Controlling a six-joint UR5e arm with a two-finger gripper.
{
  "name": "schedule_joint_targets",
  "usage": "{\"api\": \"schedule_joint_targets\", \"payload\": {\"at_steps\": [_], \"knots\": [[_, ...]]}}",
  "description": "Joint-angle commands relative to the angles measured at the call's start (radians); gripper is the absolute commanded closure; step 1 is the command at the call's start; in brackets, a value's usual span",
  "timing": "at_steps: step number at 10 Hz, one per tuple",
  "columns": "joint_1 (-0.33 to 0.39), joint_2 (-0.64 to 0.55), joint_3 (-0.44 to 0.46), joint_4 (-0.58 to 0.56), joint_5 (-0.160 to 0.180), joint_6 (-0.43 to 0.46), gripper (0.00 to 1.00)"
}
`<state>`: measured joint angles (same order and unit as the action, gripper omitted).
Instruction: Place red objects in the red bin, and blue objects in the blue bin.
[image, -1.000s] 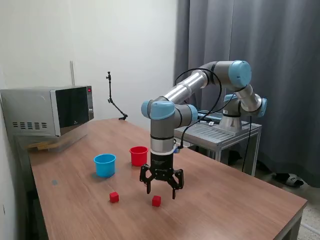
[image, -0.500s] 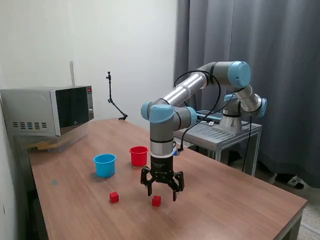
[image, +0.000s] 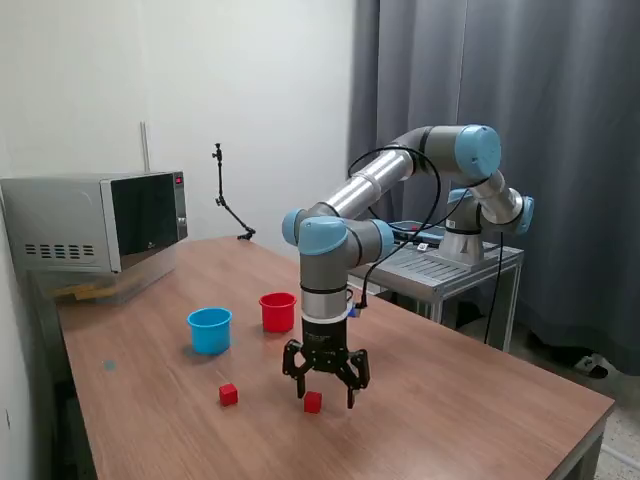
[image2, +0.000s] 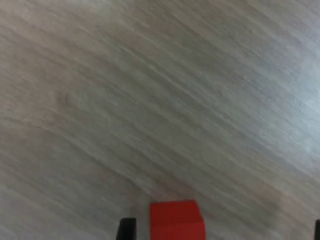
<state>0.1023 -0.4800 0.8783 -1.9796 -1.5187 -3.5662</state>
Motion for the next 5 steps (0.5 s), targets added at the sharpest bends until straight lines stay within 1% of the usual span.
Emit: {"api": "schedule_joint_targets", "payload": {"at_steps": [1,5], "knots": [[-0.001,0.003,-0.009,-0.024,0.0,-0.002,0.0],[-0.006,0.004,-0.002,-0.027,0.0,-0.005,0.0]]}}
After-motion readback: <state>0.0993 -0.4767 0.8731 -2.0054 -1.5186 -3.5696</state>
